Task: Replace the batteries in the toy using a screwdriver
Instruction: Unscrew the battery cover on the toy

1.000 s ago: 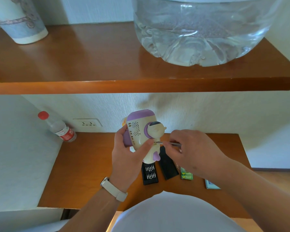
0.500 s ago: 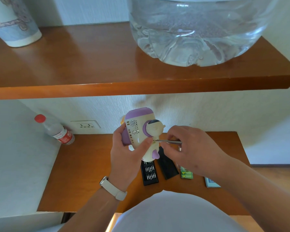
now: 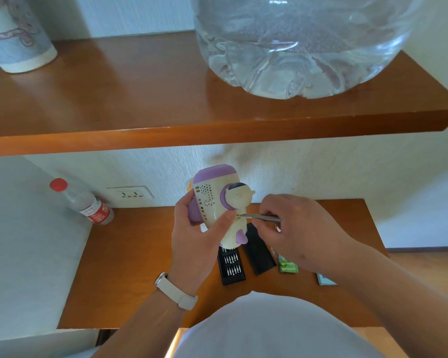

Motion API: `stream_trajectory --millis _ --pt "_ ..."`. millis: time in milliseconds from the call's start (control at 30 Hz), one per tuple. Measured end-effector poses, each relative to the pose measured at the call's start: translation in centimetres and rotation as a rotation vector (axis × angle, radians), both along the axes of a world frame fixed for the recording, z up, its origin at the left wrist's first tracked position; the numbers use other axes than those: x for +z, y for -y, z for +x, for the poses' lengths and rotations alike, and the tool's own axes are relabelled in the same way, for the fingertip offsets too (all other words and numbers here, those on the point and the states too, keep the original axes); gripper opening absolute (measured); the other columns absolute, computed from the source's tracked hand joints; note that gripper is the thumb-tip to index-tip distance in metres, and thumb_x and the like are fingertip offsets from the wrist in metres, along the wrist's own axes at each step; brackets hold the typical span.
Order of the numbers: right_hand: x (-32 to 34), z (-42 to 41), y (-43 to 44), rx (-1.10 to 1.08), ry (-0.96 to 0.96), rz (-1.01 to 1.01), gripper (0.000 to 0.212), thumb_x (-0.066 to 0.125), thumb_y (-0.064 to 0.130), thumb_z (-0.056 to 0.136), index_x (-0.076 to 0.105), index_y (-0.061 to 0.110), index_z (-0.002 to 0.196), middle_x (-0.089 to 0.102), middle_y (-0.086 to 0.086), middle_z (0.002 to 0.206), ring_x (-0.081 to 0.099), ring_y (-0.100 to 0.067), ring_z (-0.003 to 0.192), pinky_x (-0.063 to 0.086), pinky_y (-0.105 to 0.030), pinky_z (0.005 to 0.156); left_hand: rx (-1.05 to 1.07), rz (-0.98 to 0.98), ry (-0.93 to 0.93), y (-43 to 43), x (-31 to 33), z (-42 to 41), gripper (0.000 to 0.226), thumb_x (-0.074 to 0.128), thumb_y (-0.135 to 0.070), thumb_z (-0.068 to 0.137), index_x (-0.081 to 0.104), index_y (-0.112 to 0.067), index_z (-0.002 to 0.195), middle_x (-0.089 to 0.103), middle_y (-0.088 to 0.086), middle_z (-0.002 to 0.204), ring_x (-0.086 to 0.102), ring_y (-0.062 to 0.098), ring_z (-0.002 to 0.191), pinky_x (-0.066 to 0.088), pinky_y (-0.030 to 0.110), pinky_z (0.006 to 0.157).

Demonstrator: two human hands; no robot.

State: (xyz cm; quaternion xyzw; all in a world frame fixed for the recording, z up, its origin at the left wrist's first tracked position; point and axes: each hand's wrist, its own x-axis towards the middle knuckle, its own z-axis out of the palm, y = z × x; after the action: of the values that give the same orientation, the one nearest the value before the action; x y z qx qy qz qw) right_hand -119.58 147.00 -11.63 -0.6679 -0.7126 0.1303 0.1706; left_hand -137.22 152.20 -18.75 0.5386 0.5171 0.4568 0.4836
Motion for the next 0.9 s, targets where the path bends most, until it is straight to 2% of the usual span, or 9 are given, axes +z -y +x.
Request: stream_trajectory --millis 133,233,300,467,600,733,800,900 --pt "0.18 -0.12 0.1 -0.007 -0.029 0.001 0.022 0.054 0.038 0.096 0.06 0.018 0.089 0.054 0.006 0.07 0.047 -0.015 0.058 0.043 -0.027 0.056 0.001 -0.002 0.005 -0.08 0.06 0.06 0.07 0.084 -0.021 0.078 0.046 -0.03 0.136 0.06 -0.02 0.113 0.06 0.0 0.105 0.06 0.021 0.072" --pt "0.24 -0.11 0.11 -0.054 -0.047 -0.015 0.039 0.039 0.056 0.089 0.059 0.022 0.087 0.056 0.006 0.069 0.051 -0.015 0.059 0.043 -0.025 0.054 -0.002 0.002 -0.002 -0.05 0.07 0.12 0.07 0.085 -0.02 0.078 0.046 -0.031 0.135 0.059 -0.027 0.108 0.059 -0.003 0.105 0.06 0.02 0.071" --pt "0.16 -0.02 0.04 -0.086 -0.005 -0.037 0.046 0.035 0.059 0.089 0.059 0.021 0.085 0.057 0.005 0.068 0.054 -0.016 0.06 0.043 -0.025 0.055 -0.002 0.005 -0.001 -0.04 0.07 0.13 0.07 0.084 -0.02 0.078 0.046 -0.03 0.136 0.059 -0.027 0.108 0.06 -0.004 0.105 0.059 0.019 0.07" --pt "-0.06 0.2 0.0 -0.091 0.06 -0.041 0.044 0.04 0.052 0.096 0.06 0.017 0.08 0.057 0.002 0.066 0.055 -0.018 0.06 0.043 -0.028 0.056 -0.008 0.003 0.017 -0.05 0.07 0.17 0.071 0.084 -0.019 0.077 0.045 -0.029 0.136 0.06 -0.015 0.117 0.061 0.001 0.107 0.06 0.022 0.071" --pt "0.27 0.15 0.13 -0.055 0.002 -0.033 0.036 0.043 0.049 0.095 0.06 0.019 0.085 0.057 0.004 0.069 0.054 -0.018 0.061 0.047 -0.03 0.059 -0.007 0.006 0.011 -0.05 -0.06 0.18 0.07 0.085 -0.019 0.078 0.046 -0.03 0.135 0.06 -0.018 0.115 0.061 -0.001 0.106 0.06 0.021 0.071" --pt "0.38 -0.08 0.18 -0.047 -0.006 -0.018 0.023 0.052 0.041 0.096 0.058 0.02 0.091 0.056 0.005 0.071 0.052 -0.016 0.06 0.046 -0.027 0.057 -0.012 0.004 0.006 -0.07 -0.24 0.17 0.07 0.085 -0.02 0.077 0.045 -0.031 0.135 0.058 -0.029 0.105 0.059 -0.004 0.104 0.06 0.02 0.07" --pt "0.39 -0.13 0.14 -0.066 -0.025 -0.017 0.024 0.052 0.045 0.094 0.057 0.022 0.093 0.057 0.006 0.071 0.051 -0.015 0.06 0.045 -0.026 0.056 -0.01 0.007 0.004 -0.1 -0.28 0.21 0.071 0.085 -0.02 0.077 0.046 -0.031 0.135 0.058 -0.029 0.105 0.06 -0.004 0.105 0.06 0.021 0.071" --pt "0.32 -0.01 0.17 -0.104 -0.065 -0.035 0.037 0.046 0.057 0.088 0.057 0.022 0.09 0.055 0.007 0.067 0.051 -0.013 0.058 0.041 -0.023 0.053 -0.005 0.011 0.0 -0.1 -0.34 0.27 0.071 0.085 -0.022 0.077 0.045 -0.031 0.136 0.058 -0.029 0.107 0.06 -0.004 0.105 0.06 0.02 0.071"
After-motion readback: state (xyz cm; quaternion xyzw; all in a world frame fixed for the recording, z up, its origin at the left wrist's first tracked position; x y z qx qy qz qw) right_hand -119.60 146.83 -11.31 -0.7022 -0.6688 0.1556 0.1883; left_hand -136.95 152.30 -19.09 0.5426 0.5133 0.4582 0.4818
